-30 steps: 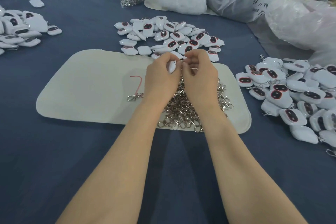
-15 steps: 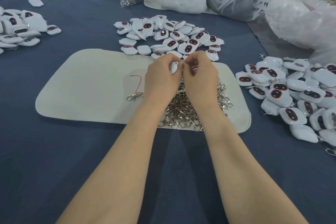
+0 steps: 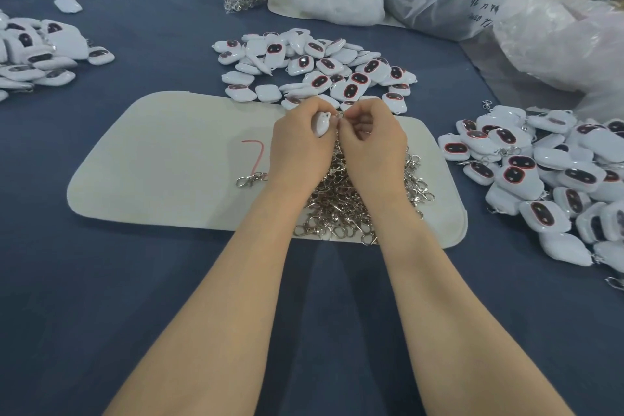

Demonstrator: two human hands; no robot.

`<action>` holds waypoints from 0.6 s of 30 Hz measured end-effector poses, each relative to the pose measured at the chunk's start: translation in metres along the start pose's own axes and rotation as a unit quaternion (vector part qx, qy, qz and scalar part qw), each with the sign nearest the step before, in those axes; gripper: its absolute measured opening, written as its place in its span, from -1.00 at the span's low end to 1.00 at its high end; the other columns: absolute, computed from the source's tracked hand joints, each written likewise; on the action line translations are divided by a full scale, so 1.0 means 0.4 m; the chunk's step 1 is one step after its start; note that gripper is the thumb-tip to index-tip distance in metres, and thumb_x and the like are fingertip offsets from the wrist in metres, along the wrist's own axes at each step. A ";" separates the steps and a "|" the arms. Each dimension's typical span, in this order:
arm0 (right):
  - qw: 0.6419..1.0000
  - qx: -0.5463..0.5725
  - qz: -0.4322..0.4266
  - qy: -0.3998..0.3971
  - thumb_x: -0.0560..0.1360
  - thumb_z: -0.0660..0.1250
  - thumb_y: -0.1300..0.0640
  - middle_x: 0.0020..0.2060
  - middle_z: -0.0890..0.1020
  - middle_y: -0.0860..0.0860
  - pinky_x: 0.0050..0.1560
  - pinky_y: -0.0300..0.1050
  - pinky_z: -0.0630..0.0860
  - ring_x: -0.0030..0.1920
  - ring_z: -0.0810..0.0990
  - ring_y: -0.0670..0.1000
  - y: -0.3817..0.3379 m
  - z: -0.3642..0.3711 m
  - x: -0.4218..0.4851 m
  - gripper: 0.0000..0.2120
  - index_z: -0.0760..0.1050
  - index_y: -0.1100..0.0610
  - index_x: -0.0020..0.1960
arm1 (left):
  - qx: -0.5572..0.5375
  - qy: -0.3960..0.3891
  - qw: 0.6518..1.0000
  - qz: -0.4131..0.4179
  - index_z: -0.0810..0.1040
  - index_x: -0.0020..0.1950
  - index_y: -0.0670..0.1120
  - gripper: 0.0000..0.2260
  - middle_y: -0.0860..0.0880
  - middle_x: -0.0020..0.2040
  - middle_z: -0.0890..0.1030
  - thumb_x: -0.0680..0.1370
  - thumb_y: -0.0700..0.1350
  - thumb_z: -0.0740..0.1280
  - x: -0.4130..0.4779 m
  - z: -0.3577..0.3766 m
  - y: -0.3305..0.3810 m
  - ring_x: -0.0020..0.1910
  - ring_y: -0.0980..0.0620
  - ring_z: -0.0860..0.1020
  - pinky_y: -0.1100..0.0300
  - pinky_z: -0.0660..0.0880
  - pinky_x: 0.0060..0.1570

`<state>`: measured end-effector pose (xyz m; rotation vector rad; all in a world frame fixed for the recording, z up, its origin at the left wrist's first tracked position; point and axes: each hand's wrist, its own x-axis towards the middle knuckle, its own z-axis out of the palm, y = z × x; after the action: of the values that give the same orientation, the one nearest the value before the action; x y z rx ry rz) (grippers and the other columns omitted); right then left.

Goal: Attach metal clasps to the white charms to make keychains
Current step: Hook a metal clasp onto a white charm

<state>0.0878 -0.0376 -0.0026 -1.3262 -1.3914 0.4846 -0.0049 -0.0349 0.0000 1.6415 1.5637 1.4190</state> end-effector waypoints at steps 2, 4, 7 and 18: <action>1.000 0.001 0.000 -0.002 0.47 0.33 0.31 -0.28 0.51 -0.13 -0.20 -0.43 0.42 -0.29 0.45 -0.19 0.000 0.000 0.000 -0.87 0.46 0.11 -0.12 | 0.000 0.005 1.000 0.004 0.60 -0.09 -0.08 -0.92 0.21 -0.33 0.48 0.51 -0.22 0.33 0.000 0.000 0.000 -0.32 0.33 0.45 0.52 0.32 -0.29; 1.000 -0.004 -0.003 -0.008 0.47 0.33 0.31 -0.28 0.51 -0.13 -0.20 -0.42 0.42 -0.29 0.46 -0.19 -0.001 0.003 0.000 -0.87 0.45 0.10 -0.13 | -0.002 0.014 1.000 0.007 0.61 -0.10 -0.10 -0.91 0.22 -0.34 0.48 0.50 -0.24 0.33 -0.001 -0.001 -0.001 -0.33 0.39 0.46 0.55 0.32 -0.32; 1.000 -0.008 -0.010 -0.016 0.48 0.32 0.31 -0.27 0.52 -0.10 -0.21 -0.41 0.42 -0.29 0.45 -0.19 0.000 0.004 -0.002 -0.86 0.43 0.10 -0.13 | -0.003 0.013 1.000 0.011 0.61 -0.09 -0.11 -0.91 0.23 -0.34 0.48 0.50 -0.26 0.32 0.000 -0.003 0.000 -0.34 0.43 0.46 0.56 0.33 -0.33; 0.995 -0.049 -0.080 -0.037 0.48 0.29 0.31 -0.18 0.59 0.06 -0.12 -0.33 0.41 -0.13 0.54 0.03 0.011 -0.011 -0.001 -0.96 0.45 0.21 -0.09 | -0.005 -0.006 1.000 0.007 0.55 -0.11 -0.01 -0.88 0.21 -0.31 0.49 0.53 -0.23 0.29 -0.005 -0.008 0.005 -0.33 0.31 0.47 0.54 0.34 -0.35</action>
<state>0.0934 -0.0382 -0.0051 -1.2733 -1.5859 0.3644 -0.0065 -0.0381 0.0023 1.6561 1.5396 1.4184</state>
